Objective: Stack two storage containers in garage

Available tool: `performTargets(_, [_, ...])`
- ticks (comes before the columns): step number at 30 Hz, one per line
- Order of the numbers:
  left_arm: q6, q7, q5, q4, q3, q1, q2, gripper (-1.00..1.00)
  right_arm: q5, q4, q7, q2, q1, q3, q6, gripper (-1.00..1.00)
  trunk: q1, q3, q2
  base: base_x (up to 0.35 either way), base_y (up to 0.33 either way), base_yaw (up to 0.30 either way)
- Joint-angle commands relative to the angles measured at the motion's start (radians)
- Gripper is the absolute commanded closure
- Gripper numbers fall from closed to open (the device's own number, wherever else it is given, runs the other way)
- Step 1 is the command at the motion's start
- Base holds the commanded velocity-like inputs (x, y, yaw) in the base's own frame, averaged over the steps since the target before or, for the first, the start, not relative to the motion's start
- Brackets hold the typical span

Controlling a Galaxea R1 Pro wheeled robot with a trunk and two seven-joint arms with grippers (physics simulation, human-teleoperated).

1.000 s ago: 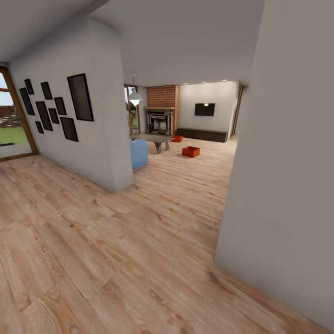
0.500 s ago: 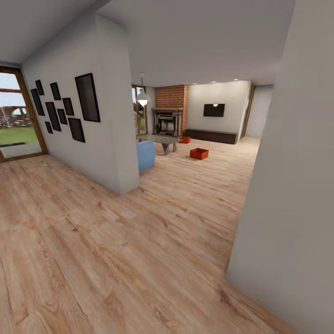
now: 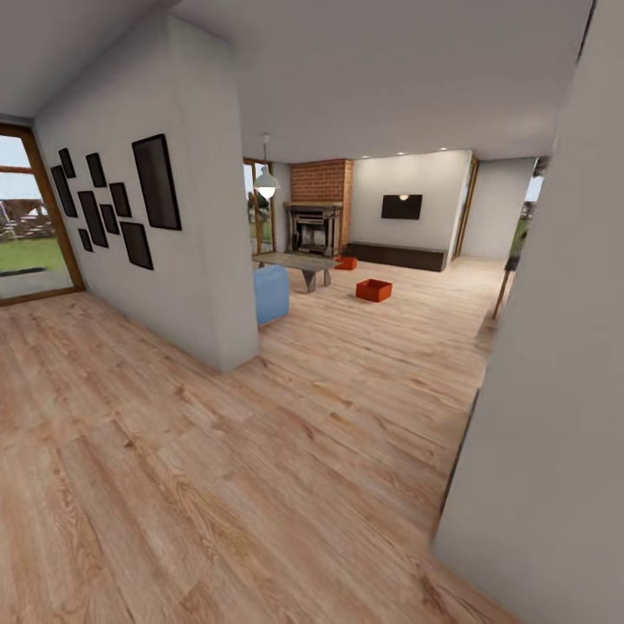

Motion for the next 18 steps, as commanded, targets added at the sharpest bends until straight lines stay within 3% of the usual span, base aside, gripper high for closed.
performTargets(1, [-0.001,0.000,0.007,0.000,0.000,0.000,0.000,-1.00,-0.009,0.002,0.000,0.000,-0.001,0.008,-0.005,-1.00,0.001,0.000,0.000,0.322,0.000,0.000])
performTargets(18, [-0.001,0.000,0.006,0.000,0.000,0.000,0.000,-1.00,-0.009,0.002,0.000,0.000,-0.001,0.008,-0.005,-1.00,0.001,0.000,0.000,0.322,0.000,0.000])
